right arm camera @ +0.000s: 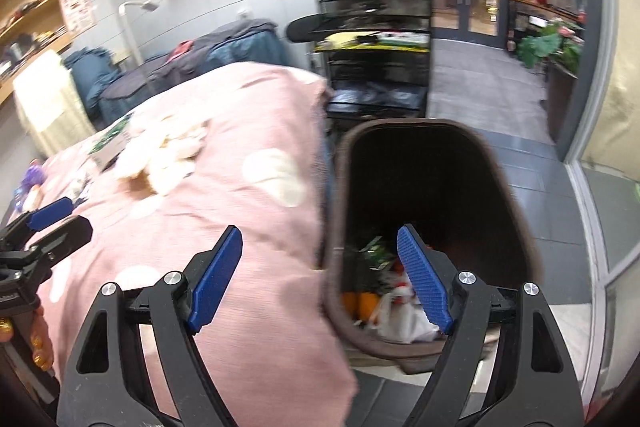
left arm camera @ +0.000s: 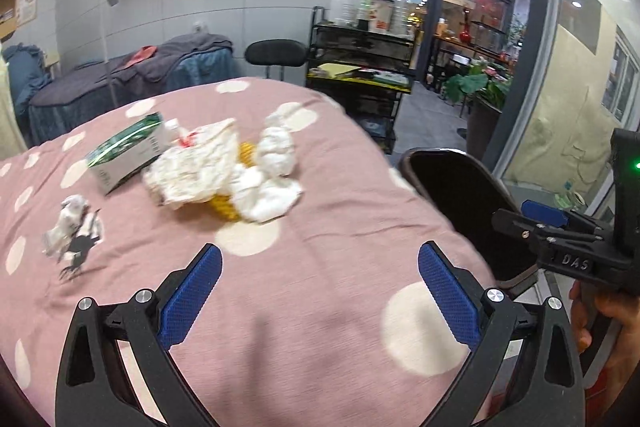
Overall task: Collect trash
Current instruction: 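Grasp a crumpled white tissue with the left tool while the right tool grasps another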
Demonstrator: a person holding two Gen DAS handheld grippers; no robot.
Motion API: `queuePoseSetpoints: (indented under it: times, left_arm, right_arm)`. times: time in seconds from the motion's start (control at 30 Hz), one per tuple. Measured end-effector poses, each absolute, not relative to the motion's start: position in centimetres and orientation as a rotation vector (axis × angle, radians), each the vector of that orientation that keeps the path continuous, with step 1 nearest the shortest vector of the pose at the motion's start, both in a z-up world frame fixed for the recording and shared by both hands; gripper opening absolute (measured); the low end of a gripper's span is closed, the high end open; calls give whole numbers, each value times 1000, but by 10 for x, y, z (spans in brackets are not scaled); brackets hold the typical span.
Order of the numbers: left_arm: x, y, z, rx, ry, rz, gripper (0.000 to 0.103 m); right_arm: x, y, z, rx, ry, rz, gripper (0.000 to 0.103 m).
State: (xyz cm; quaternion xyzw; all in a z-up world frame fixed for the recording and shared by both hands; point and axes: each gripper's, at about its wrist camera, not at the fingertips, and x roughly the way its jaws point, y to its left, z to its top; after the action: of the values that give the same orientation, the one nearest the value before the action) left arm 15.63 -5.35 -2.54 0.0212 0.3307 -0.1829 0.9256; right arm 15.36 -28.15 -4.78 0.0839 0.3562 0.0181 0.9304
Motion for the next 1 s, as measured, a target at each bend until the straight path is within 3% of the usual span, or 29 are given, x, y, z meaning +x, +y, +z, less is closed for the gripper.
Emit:
queuePoseSetpoints:
  times: [0.63, 0.83, 1.0]
  left_arm:
    - [230, 130, -45, 66, 774, -11, 97]
    - [270, 160, -56, 55, 855, 18, 88]
    - [293, 161, -67, 34, 918, -8, 75]
  right_arm:
    - [238, -160, -39, 35, 843, 346, 79]
    - [293, -140, -38, 9, 877, 327, 79]
    - [345, -133, -50, 79, 943, 317, 71]
